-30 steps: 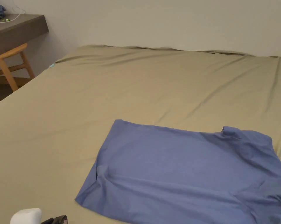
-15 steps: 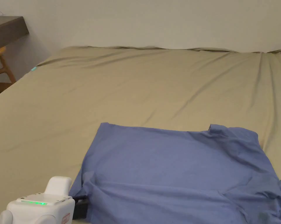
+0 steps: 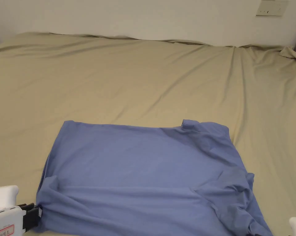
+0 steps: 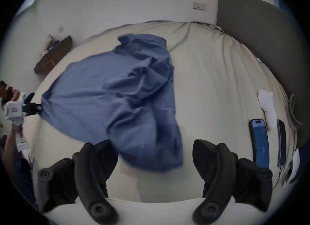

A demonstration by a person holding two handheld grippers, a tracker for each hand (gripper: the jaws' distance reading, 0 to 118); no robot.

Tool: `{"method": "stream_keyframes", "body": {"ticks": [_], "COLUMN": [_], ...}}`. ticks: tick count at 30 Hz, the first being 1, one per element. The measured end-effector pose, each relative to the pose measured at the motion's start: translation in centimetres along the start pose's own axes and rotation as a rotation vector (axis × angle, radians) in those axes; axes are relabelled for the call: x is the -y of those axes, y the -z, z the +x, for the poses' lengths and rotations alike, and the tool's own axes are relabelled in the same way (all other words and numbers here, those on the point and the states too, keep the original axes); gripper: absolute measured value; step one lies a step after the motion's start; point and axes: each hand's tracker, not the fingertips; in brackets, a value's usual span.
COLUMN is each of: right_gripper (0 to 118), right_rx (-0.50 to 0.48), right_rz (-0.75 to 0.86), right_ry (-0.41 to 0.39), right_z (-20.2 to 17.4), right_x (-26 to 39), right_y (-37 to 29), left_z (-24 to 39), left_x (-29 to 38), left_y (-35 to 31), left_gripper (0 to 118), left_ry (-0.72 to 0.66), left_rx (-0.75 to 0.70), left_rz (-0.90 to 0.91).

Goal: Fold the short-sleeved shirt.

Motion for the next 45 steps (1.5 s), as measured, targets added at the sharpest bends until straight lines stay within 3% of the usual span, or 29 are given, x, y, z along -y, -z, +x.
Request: {"method": "stream_keyframes", "body": {"ticks": [3,4,6,11,13,18,24,30,35,40,45], "right_gripper": [95,78,15,12,12,12,12,12,12,12,13], "right_rx": [-0.047,-0.049,-0.046,-0.225,-0.267,-0.318,-0.314,-0.276,-0.255,-0.220,-0.140], "right_rz": [-0.009,-0.010,0.020,0.021,0.048,0.095,0.103,0.099,0.047,-0.049,-0.128], "right_ry": [0.016,0.019,0.043,0.330,0.375,0.307,0.230,0.200,0.224,0.245,0.160], "right_z": [0.6,0.5,0.4,2.9,3.5,3.3,2.6,3.7,5.5,6.4,5.7], "right_x": [-0.6,-0.6,-0.6,-0.5,-0.7,-1.9,-2.3,-0.7,1.8,4.8,7.2], "right_y": [2.1,2.2,1.6,0.7,-0.3,-3.8,-6.8,-10.4,-12.3,-11.2,-6.5], "left_z": [-0.9,-1.1,-1.3,-2.0,-2.0,-2.7,-3.9,-4.1,-3.8,-3.7,-5.2], "left_x": [0.0,0.1,0.2,-0.1,-0.1,-0.5,-0.1,2.4,6.3,10.5,13.0], "left_y": [-0.3,-0.3,-0.3,-0.2,-0.8,-3.3,-5.3,-9.1,-11.8,-11.7,-8.9], "left_gripper": [5,5,5,5,5,5,5,5,5,5,6], "left_ry": [-0.096,-0.115,-0.116,-0.151,-0.149,-0.169,-0.184,-0.151,-0.168,-0.171,-0.212], "left_rx": [0.045,0.057,0.058,0.095,0.104,0.156,0.173,0.150,0.180,0.167,0.154], "left_rz": [0.003,-0.002,-0.004,-0.007,0.002,0.040,0.069,0.039,-0.017,-0.113,-0.156]}}
